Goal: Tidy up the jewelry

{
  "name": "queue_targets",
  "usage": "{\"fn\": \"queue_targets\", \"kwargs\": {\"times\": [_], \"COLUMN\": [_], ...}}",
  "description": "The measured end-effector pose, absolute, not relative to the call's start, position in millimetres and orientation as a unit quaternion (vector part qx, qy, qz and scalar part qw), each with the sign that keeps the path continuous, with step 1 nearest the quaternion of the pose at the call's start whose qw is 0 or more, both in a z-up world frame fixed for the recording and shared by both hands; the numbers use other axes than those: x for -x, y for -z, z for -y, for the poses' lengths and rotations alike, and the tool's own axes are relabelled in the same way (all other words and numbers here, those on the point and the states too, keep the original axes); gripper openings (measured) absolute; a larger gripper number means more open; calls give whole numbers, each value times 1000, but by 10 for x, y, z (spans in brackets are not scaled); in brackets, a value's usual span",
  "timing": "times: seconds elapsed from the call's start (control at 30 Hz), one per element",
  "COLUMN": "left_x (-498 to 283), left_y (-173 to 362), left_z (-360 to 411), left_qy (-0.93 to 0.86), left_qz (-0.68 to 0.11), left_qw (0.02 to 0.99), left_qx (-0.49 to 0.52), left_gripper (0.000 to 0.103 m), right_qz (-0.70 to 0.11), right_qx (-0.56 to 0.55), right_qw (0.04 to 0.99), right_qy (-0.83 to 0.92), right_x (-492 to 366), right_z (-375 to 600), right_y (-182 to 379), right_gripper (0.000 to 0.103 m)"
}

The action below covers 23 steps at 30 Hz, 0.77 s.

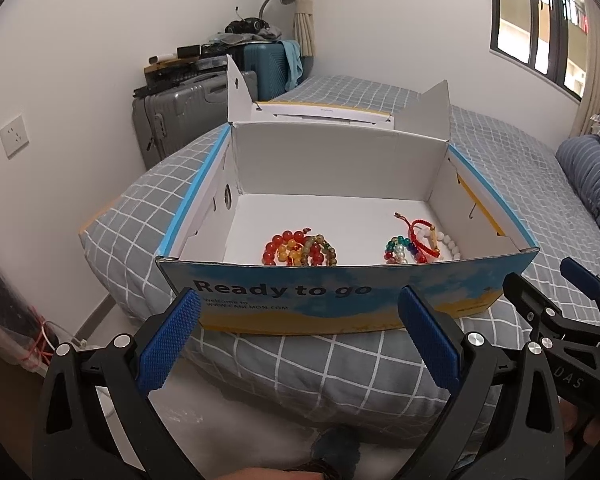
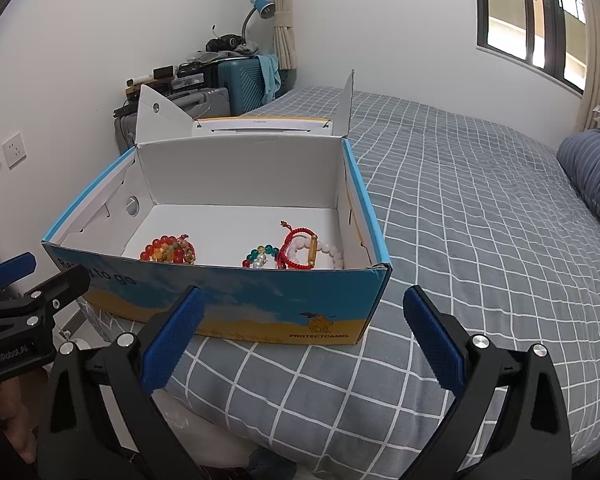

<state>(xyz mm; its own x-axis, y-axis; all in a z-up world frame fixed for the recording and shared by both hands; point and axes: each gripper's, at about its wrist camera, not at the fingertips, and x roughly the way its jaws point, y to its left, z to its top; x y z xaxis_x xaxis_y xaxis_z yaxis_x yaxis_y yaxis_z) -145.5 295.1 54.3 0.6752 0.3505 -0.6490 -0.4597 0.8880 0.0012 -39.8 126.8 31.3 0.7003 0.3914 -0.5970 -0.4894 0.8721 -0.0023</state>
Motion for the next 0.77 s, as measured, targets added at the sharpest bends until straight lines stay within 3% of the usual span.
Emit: {"fn": "queue_targets", "kwargs": {"times": [0.77], "left_x": [1462], "left_y": [-543], "left_z": [-2946], "left_qy": [-225], "left_qz": [-334], "left_qw": [911], "left_qx": [88], "left_gripper": [97], "right_qz": [-305], "right_qx": [79], "right_qw": [918], "right_qy": [-242], "right_x": [391], "right_z": [-1290], "right_y": [-330], "right_gripper": [95]}}
